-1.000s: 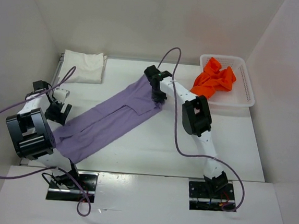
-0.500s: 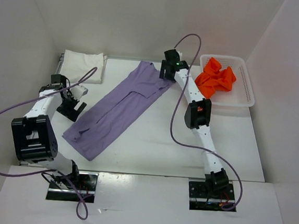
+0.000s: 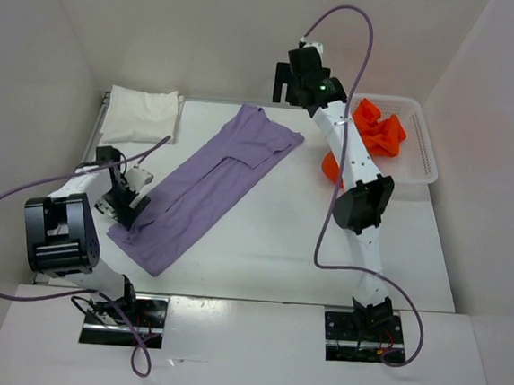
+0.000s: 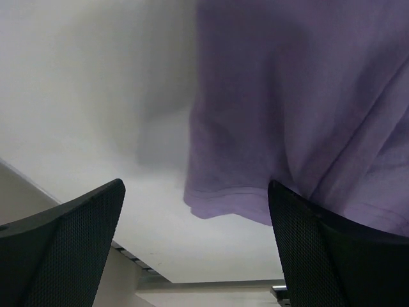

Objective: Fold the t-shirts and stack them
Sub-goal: Rotate the tshirt 90 degrees

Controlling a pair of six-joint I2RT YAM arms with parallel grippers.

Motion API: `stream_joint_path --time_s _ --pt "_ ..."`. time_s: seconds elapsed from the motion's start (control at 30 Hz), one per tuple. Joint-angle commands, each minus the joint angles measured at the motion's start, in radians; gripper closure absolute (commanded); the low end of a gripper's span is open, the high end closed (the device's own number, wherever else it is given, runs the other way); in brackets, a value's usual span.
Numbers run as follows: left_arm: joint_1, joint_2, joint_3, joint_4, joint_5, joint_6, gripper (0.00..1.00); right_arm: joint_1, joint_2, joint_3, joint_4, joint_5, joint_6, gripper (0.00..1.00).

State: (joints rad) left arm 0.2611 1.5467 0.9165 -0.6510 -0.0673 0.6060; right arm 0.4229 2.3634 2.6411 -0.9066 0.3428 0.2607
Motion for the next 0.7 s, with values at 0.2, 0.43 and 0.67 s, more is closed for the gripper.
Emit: stream_joint_path --time_s 0.2,0.43,0.67 --pt "0.004 -0.051 -0.103 0.053 0.029 0.075 0.05 0.025 -0.745 -0.838 0.322 0.191 -0.195 0.01" --pt "-0.019 -0.008 -0.077 0.01 0.113 0.075 0.43 0.034 -0.424 -0.644 0.229 0.03 -0.051 0.01" --pt "-0.268 -0.072 -0.12 -0.068 0.172 0.236 0.88 0.024 -0.364 -0.524 0.176 -0.005 -0.028 0.01"
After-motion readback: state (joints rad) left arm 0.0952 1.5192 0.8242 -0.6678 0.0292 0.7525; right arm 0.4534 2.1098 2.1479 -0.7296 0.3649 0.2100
